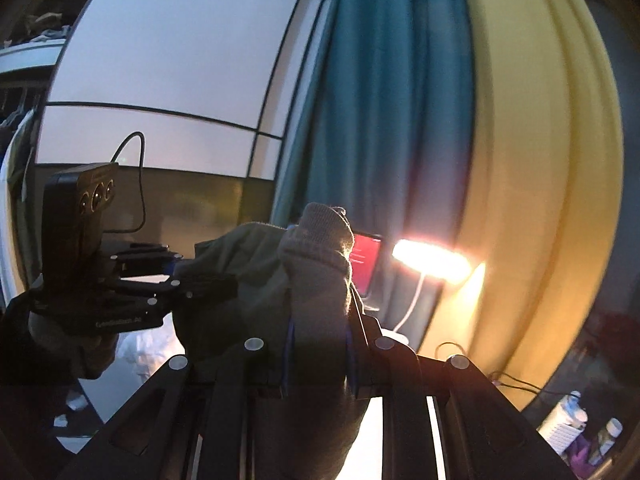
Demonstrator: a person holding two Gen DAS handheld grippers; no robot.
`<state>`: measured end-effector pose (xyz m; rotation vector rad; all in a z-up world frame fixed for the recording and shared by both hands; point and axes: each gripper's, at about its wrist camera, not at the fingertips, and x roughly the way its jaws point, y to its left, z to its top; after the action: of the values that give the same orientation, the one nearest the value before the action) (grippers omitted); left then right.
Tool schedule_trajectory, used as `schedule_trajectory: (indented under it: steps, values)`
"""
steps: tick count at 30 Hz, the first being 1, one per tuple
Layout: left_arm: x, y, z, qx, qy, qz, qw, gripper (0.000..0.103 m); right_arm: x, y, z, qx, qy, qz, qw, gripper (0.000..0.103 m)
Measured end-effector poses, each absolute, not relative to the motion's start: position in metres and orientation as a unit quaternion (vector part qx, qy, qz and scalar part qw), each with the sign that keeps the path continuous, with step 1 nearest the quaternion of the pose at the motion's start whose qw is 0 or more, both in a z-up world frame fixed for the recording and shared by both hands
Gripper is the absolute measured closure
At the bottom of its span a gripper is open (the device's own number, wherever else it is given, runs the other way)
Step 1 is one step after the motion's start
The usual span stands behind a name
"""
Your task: Fold small clothes
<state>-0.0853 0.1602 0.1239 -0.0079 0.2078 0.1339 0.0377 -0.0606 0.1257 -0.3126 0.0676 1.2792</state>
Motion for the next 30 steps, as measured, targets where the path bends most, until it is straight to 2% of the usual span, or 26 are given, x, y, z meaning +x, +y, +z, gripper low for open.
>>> schedule_trajectory:
  steps: [8,30]
  values:
    - [-0.066,0.182,0.092,-0.023,0.156,0.076,0.985,0.085,0.049,-0.021,0.093,-0.156,0.076,0.601,0.78,0.083]
    - [0.043,0.226,0.011,-0.067,0.276,0.051,0.957,0.085,0.168,0.041,0.002,-0.127,0.214,0.564,0.788,0.083]
